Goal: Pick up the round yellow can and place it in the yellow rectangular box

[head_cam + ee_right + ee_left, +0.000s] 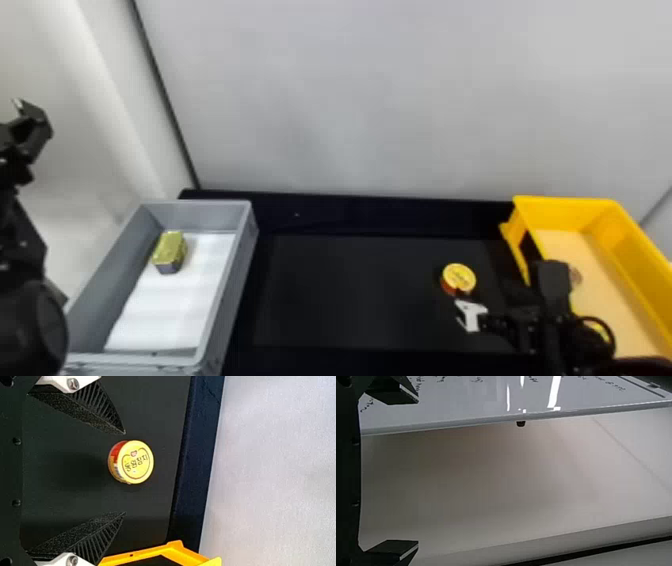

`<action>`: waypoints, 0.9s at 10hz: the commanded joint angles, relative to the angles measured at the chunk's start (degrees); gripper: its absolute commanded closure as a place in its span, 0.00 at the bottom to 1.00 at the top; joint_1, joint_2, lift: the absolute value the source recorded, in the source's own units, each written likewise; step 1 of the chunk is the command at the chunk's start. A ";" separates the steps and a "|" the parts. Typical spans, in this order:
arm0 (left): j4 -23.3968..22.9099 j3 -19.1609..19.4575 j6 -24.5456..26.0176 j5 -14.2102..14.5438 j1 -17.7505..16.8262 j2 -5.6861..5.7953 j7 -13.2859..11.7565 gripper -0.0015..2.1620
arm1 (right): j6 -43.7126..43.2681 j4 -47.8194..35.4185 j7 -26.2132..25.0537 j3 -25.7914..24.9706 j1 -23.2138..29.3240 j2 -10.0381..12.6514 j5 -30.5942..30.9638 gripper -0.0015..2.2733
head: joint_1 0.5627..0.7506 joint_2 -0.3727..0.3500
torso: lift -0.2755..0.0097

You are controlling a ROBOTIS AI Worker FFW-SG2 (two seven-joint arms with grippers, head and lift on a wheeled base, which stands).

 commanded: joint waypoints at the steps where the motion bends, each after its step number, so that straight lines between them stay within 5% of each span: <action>1: 0.00 -0.07 0.00 0.00 -0.09 -0.15 0.01 0.01 | -1.20 4.80 1.63 0.59 -3.71 0.04 1.50 0.02 | 0.70 0.53 | 0.75; 9: 0.00 -0.25 -0.18 0.00 -0.18 -0.15 0.01 0.01 | -4.37 17.72 2.07 3.58 -11.27 0.66 1.41 0.02 | 0.70 0.53 | 0.75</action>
